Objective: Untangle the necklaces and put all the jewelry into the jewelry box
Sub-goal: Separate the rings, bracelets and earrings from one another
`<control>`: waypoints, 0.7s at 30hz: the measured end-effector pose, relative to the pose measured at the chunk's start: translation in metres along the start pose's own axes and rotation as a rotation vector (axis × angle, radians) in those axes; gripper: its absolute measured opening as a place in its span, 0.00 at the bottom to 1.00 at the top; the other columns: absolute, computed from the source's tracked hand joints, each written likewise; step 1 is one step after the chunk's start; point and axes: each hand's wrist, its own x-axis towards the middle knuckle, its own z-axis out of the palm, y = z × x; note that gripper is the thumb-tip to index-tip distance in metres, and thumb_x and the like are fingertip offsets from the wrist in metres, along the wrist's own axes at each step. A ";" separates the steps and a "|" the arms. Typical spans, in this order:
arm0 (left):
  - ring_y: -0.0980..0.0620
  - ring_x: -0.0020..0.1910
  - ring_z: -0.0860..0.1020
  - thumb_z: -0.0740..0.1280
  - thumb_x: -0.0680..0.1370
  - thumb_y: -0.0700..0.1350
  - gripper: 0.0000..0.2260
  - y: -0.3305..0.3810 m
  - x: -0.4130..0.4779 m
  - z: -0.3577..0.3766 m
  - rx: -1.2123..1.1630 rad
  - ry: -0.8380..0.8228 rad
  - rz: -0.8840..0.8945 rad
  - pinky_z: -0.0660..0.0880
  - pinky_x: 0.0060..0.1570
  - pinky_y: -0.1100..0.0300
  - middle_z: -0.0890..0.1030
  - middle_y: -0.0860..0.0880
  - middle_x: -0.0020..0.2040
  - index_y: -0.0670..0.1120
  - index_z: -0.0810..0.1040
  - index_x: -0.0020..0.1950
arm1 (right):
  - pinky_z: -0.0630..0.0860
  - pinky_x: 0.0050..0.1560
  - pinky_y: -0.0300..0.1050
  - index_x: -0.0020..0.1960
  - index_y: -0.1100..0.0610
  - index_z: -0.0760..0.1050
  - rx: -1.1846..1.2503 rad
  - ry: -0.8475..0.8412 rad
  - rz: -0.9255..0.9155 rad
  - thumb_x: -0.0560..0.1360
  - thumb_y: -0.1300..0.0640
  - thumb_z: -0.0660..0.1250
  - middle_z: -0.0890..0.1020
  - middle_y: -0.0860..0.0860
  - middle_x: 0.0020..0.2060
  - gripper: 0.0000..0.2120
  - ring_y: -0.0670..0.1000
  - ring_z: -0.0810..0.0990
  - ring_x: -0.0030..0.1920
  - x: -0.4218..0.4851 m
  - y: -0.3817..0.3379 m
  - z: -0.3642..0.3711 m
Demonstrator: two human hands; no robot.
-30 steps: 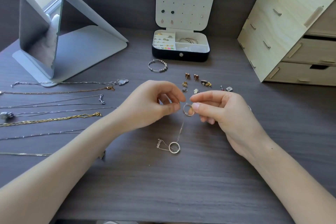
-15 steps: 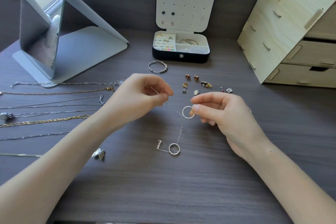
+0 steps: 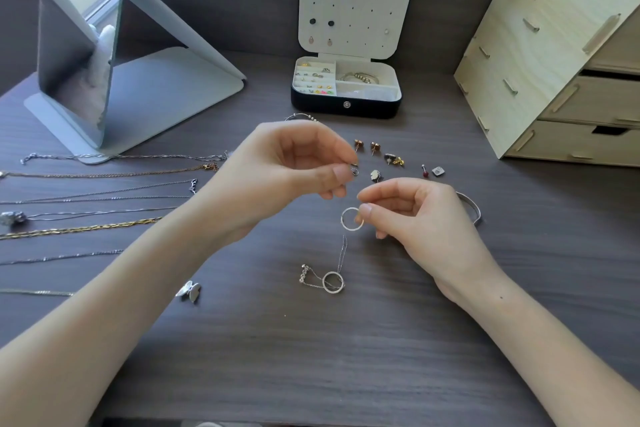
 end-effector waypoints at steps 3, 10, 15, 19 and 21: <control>0.53 0.36 0.81 0.73 0.67 0.35 0.06 -0.001 0.002 0.006 0.081 -0.081 0.011 0.79 0.42 0.61 0.83 0.47 0.36 0.43 0.80 0.42 | 0.71 0.29 0.31 0.39 0.56 0.79 0.012 -0.001 -0.001 0.71 0.68 0.70 0.82 0.51 0.31 0.08 0.39 0.75 0.26 -0.001 -0.002 0.000; 0.49 0.39 0.81 0.73 0.70 0.34 0.06 -0.006 0.002 0.014 0.136 -0.127 0.111 0.79 0.44 0.59 0.83 0.44 0.40 0.43 0.80 0.42 | 0.71 0.29 0.30 0.38 0.55 0.79 0.042 -0.011 0.011 0.71 0.70 0.69 0.82 0.50 0.30 0.10 0.39 0.75 0.26 -0.002 -0.005 -0.001; 0.55 0.38 0.81 0.74 0.69 0.37 0.05 -0.005 0.001 0.013 0.148 -0.113 0.139 0.79 0.43 0.61 0.82 0.52 0.38 0.44 0.80 0.41 | 0.71 0.29 0.30 0.39 0.56 0.79 0.032 -0.007 0.022 0.71 0.69 0.69 0.82 0.49 0.30 0.09 0.39 0.74 0.26 -0.002 -0.004 -0.002; 0.57 0.36 0.79 0.72 0.70 0.40 0.03 -0.011 0.003 0.009 0.382 -0.095 0.185 0.76 0.39 0.58 0.83 0.55 0.38 0.46 0.81 0.42 | 0.70 0.29 0.30 0.40 0.57 0.80 0.032 -0.007 0.024 0.71 0.69 0.69 0.82 0.51 0.30 0.08 0.39 0.74 0.25 -0.001 -0.003 -0.002; 0.58 0.36 0.79 0.71 0.70 0.42 0.02 -0.013 0.004 0.009 0.486 -0.084 0.204 0.72 0.38 0.63 0.82 0.55 0.37 0.47 0.82 0.42 | 0.69 0.28 0.29 0.40 0.56 0.80 0.032 -0.007 0.021 0.71 0.69 0.69 0.82 0.51 0.30 0.08 0.39 0.74 0.25 -0.001 -0.003 -0.002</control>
